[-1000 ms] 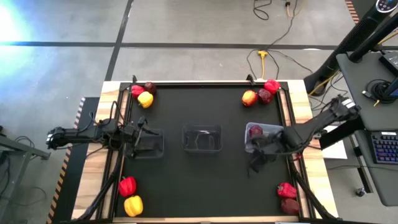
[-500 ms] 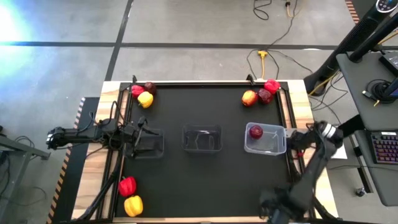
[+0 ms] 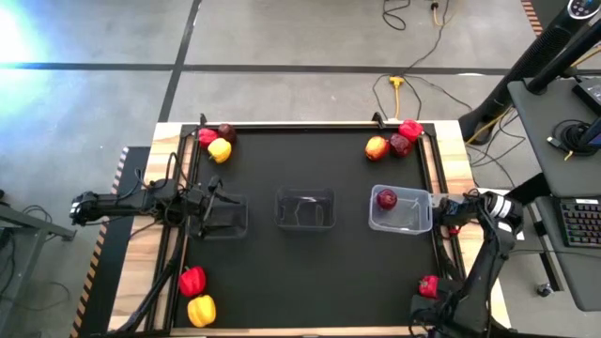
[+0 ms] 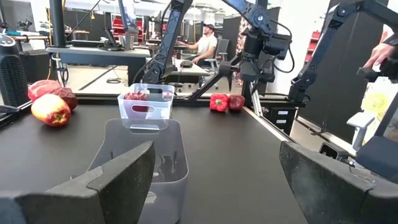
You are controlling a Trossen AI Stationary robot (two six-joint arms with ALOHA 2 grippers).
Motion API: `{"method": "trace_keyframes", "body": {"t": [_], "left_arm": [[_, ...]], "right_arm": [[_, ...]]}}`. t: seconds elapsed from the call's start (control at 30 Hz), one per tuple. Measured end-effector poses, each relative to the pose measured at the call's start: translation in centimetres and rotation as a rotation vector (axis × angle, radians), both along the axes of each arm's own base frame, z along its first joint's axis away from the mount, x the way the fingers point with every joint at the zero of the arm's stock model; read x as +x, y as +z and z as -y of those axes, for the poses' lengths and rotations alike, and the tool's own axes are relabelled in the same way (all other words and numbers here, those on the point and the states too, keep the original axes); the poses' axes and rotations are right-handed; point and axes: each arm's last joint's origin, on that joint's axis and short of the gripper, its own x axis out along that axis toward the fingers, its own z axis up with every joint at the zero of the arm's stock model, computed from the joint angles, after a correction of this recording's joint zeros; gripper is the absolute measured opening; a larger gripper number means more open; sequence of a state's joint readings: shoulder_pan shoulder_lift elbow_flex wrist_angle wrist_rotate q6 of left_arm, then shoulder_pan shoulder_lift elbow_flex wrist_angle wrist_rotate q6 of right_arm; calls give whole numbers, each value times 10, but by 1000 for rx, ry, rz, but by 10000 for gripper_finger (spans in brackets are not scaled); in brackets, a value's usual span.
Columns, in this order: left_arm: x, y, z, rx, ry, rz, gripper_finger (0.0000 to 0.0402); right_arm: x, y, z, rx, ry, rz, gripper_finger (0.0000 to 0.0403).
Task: Sort produce into baskets
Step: Put the red apple into the transparent bin
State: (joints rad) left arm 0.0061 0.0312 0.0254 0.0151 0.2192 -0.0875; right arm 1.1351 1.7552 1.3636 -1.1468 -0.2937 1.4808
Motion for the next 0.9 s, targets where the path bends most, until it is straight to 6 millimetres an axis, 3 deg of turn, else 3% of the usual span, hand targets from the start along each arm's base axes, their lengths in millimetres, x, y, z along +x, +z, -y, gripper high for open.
{"method": "trace_keyframes", "body": {"t": [0.3, 0.63, 0.9], "left_arm": [[0, 0, 0, 0, 0, 0, 327], [0, 0, 0, 0, 0, 0, 327], [0, 0, 0, 0, 0, 0, 327]], "right_arm": [[1, -24, 3, 17, -53, 29, 370], [-2, -29, 6, 33, -9, -12, 370], [-1, -40, 5, 65, -67, 7, 327]]}}
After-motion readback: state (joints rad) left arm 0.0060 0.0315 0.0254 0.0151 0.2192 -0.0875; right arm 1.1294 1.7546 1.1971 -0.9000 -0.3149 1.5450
